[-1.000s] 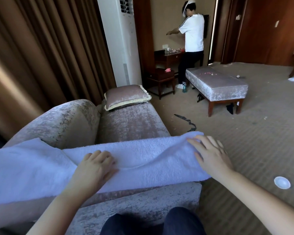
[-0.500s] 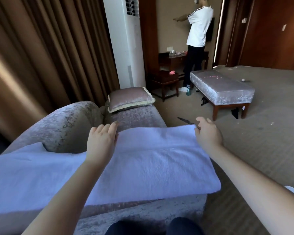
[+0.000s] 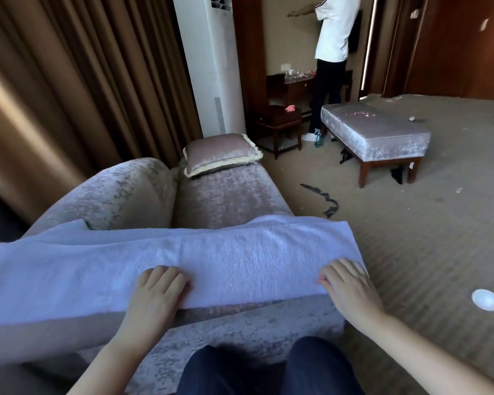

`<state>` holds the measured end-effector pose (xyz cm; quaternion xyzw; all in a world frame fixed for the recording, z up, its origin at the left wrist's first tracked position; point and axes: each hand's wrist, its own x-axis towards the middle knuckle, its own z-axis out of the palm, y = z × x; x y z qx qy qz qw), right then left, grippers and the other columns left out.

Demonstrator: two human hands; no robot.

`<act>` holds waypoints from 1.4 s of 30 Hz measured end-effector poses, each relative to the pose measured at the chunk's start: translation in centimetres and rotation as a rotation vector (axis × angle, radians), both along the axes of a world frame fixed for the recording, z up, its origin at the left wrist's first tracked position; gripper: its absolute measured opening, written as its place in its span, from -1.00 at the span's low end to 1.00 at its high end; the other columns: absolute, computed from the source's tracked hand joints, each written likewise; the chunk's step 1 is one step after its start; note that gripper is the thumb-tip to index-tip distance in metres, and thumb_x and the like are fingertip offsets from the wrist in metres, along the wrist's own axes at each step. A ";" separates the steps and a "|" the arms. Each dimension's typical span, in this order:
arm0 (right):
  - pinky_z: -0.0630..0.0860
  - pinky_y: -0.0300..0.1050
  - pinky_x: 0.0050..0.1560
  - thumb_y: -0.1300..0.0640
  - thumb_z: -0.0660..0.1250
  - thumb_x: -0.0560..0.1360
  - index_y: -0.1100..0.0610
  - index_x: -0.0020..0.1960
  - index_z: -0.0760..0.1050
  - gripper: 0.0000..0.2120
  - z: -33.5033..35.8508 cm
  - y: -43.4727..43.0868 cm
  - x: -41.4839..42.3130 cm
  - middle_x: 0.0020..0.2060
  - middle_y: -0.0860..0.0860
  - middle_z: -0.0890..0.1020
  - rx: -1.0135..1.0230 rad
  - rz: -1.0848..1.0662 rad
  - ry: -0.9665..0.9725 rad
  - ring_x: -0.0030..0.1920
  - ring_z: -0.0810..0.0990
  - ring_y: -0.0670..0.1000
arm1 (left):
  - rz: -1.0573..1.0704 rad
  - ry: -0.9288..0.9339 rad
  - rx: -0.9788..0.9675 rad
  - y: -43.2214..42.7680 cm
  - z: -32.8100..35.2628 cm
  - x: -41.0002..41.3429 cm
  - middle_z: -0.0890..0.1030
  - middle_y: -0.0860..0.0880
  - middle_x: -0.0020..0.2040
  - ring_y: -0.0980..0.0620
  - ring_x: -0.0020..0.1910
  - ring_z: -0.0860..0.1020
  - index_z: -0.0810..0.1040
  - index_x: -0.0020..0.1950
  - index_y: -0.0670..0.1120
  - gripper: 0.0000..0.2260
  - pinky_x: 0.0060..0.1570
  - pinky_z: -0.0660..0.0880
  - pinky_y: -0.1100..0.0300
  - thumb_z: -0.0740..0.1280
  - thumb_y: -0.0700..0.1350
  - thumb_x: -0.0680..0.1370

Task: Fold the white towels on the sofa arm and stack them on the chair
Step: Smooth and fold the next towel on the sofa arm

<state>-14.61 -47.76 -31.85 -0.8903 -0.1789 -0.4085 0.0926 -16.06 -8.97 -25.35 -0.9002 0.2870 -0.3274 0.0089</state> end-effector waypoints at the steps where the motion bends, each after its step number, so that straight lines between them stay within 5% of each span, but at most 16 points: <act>1: 0.27 -0.19 -0.14 0.07 0.16 0.51 0.09 -0.26 0.52 -0.76 -0.1 -0.1 0.0 -0.30 -0.08 0.53 -0.004 0.014 -0.003 -0.20 0.36 -0.04 | 0.010 0.006 -0.005 0.0 0.0 0.2 0.45 -0.03 -0.16 -0.10 -0.22 0.40 0.40 -0.08 -0.07 -0.74 -0.18 0.22 0.10 0.30 -0.32 0.31; 5: 0.31 -0.19 -0.12 -0.01 0.13 0.58 0.04 -0.17 0.39 -0.80 0.5 -0.8 -0.8 -0.27 -0.10 0.47 0.073 0.045 -0.013 -0.20 0.41 -0.04 | 0.020 0.014 -0.028 -0.2 0.2 0.2 0.43 -0.02 -0.19 -0.05 -0.22 0.33 0.37 -0.10 -0.07 -0.70 -0.18 0.14 0.16 0.35 -0.34 0.28; 10: 0.39 -0.13 -0.10 -0.09 0.20 0.49 0.12 -0.12 0.49 -0.73 0.7 -1.4 -0.5 -0.19 -0.05 0.55 0.102 -0.107 0.008 -0.12 0.45 -0.02 | 0.041 0.006 -0.020 -0.4 0.3 0.4 0.44 -0.02 -0.21 -0.05 -0.23 0.33 0.42 -0.13 -0.09 -0.77 -0.18 0.06 0.16 0.33 -0.33 0.31; 15: 0.37 -0.15 -0.18 0.18 0.51 0.39 0.15 -0.27 0.47 -0.78 0.6 -1.1 -0.1 -0.34 -0.05 0.49 0.144 -0.054 0.057 -0.23 0.35 -0.06 | 0.065 -0.011 -0.026 -0.4 0.1 0.5 0.45 -0.02 -0.21 -0.05 -0.23 0.35 0.47 -0.15 -0.12 -0.84 -0.21 0.17 0.14 0.28 -0.32 0.34; 23: 0.39 -0.20 -0.16 0.05 0.20 0.50 0.19 -0.27 0.50 -0.73 0.8 -2.0 -2.8 -0.34 -0.03 0.52 0.144 0.025 0.016 -0.21 0.37 -0.08 | 0.033 0.077 -0.053 -0.3 0.8 -0.5 0.43 0.05 -0.16 0.00 -0.19 0.34 0.40 -0.10 -0.04 -0.84 -0.16 0.18 0.18 0.24 -0.25 0.38; 29: 0.39 -0.17 -0.11 0.24 0.51 0.39 0.13 -0.25 0.49 -0.81 0.0 -2.1 -2.3 -0.31 -0.09 0.52 0.140 -0.025 0.185 -0.21 0.42 -0.10 | -0.007 0.171 0.001 0.1 1.3 -0.5 0.30 0.14 -0.16 0.07 -0.19 0.28 0.29 -0.11 0.03 -0.69 -0.16 0.16 0.20 0.36 -0.25 0.34; 32: 0.40 -0.16 -0.15 0.05 0.25 0.54 0.10 -0.22 0.53 -0.78 1.6 -1.6 -1.9 -0.29 -0.11 0.53 0.074 0.048 0.134 -0.24 0.49 -0.06 | -0.069 0.159 -0.026 0.0 2.4 0.2 0.37 0.18 -0.20 0.09 -0.22 0.32 0.36 -0.14 0.04 -0.95 -0.20 0.27 0.17 0.21 -0.07 0.51; 38: 0.40 -0.04 -0.21 0.15 0.14 0.56 0.15 -0.19 0.52 -0.76 9.0 2.2 6.6 -0.27 -0.01 0.55 0.149 0.016 -0.050 -0.23 0.49 0.07 | 0.015 -0.001 -0.030 -4.5 7.6 7.9 0.53 0.02 -0.28 -0.07 -0.28 0.47 0.55 -0.18 -0.08 -0.72 -0.31 0.31 0.12 0.11 -0.04 0.58; 40: 0.35 -0.06 -0.19 0.15 0.10 0.57 0.15 -0.21 0.51 -0.73 9.7 3.0 9.8 -0.28 -0.02 0.54 0.163 -0.005 -0.061 -0.24 0.48 0.07 | 0.076 -0.063 0.082 -6.5 8.5 11.9 0.52 0.00 -0.32 -0.09 -0.31 0.48 0.55 -0.22 -0.09 -0.77 -0.34 0.31 0.13 0.18 -0.07 0.55; 42: 0.36 -0.05 -0.18 0.13 0.08 0.58 0.15 -0.21 0.52 -0.70 9.5 3.3 11.9 -0.29 -0.02 0.54 0.205 -0.031 -0.058 -0.24 0.49 0.08 | 0.154 -0.016 0.222 -8.1 8.4 16.0 0.52 0.01 -0.35 -0.08 -0.34 0.48 0.56 -0.25 -0.08 -0.89 -0.37 0.30 0.15 0.47 -0.14 0.41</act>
